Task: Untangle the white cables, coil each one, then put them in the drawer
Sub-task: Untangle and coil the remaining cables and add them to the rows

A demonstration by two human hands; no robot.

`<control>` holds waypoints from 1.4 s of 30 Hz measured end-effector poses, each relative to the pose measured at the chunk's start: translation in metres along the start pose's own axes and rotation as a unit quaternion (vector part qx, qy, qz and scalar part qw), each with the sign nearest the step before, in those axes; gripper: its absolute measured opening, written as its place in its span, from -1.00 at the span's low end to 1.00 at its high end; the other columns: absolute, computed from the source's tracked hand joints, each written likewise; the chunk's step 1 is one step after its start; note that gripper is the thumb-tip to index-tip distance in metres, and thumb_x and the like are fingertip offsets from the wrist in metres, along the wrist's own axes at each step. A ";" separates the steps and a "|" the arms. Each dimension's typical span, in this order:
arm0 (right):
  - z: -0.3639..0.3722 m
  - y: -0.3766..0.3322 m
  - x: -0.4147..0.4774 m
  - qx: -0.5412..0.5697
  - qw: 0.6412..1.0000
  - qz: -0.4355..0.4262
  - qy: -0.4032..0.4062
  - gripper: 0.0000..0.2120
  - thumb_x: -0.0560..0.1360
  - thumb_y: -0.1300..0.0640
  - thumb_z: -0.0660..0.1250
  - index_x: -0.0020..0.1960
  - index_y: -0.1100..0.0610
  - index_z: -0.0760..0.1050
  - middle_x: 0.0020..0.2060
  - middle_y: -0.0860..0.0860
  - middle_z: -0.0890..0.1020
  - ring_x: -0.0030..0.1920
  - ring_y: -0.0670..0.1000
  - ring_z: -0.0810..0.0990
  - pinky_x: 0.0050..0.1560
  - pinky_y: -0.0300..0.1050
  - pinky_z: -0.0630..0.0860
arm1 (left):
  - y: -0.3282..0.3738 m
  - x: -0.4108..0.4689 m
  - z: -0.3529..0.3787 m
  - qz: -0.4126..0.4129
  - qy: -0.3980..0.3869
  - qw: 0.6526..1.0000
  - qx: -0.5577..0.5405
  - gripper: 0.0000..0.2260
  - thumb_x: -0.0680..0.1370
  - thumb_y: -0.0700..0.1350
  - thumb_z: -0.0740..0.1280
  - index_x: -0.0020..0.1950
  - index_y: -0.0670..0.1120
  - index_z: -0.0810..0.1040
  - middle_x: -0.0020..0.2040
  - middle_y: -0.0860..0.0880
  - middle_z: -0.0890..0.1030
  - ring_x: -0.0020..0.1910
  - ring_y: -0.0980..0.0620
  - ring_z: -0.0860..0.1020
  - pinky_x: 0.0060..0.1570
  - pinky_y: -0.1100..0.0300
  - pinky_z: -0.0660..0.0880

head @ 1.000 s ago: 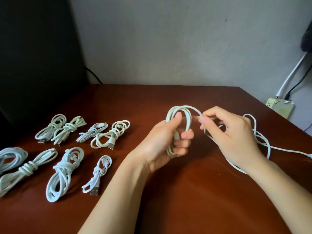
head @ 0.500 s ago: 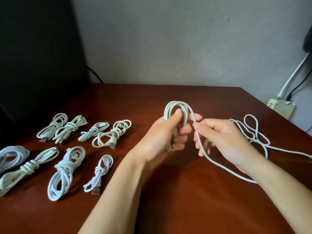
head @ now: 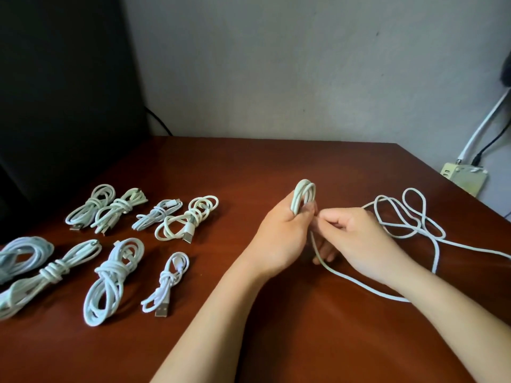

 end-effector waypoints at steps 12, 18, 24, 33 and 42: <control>0.011 -0.019 -0.011 -0.225 0.965 -0.133 -0.011 -0.80 0.50 0.01 0.35 0.11 -0.16 0.50 -0.10 -0.27 0.52 -0.06 -0.21 0.54 -0.14 -0.39 0.48 | -0.009 -0.004 -0.068 -0.017 0.247 0.872 -0.423 -0.82 0.67 -0.16 0.13 -0.11 -0.03 0.42 -0.29 0.00 0.59 -0.42 0.12 0.53 -0.37 0.28 0.52; 0.014 -0.018 -0.012 -0.340 0.932 -0.120 -0.038 -0.65 0.54 -0.05 0.28 0.29 -0.19 0.31 0.02 -0.28 0.49 0.01 -0.18 0.54 0.01 -0.22 0.54 | -0.029 -0.006 -0.081 -0.056 0.294 0.812 -0.501 -0.78 0.67 -0.15 0.11 -0.16 -0.03 0.40 -0.37 0.03 0.47 -0.48 0.15 0.41 -0.46 0.32 0.41; -0.010 -0.046 -0.020 -0.375 0.891 -0.246 0.062 -0.92 0.45 0.07 0.43 -0.06 -0.02 0.59 -0.40 -0.23 0.44 -0.40 -0.12 0.41 -0.37 -0.24 0.39 | -0.040 -0.007 -0.095 -0.052 0.332 0.777 -0.532 -0.75 0.68 -0.18 0.05 -0.19 -0.03 0.31 -0.40 0.04 0.30 -0.55 0.17 0.27 -0.53 0.35 0.25; -0.001 -0.072 -0.041 -0.255 0.876 -0.403 0.078 -0.84 0.50 0.12 0.36 -0.17 0.16 0.66 -0.37 -0.10 0.55 -0.34 -0.28 0.41 -0.25 -0.38 0.38 | -0.040 -0.003 -0.092 -0.089 0.324 0.932 -0.138 -0.89 0.65 -0.13 0.14 0.01 -0.06 0.45 -0.23 -0.14 0.50 -0.31 0.00 0.40 -0.21 0.07 0.46; -0.010 -0.079 -0.051 -0.191 0.875 -0.410 0.174 -0.87 0.49 0.19 0.38 -0.17 0.22 0.67 -0.33 -0.12 0.55 -0.30 -0.25 0.44 -0.16 -0.47 0.35 | -0.013 0.002 -0.010 -0.031 -0.001 0.999 -0.007 -0.87 0.64 -0.12 0.20 -0.12 -0.03 0.38 -0.30 0.10 0.41 -0.32 0.07 0.44 -0.15 0.12 0.43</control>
Point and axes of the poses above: each hand's wrist, its own x-axis towards the middle knuckle, its own z-axis out of the palm, y = z × x, the point moved 9 cm from there along x, towards the middle knuckle
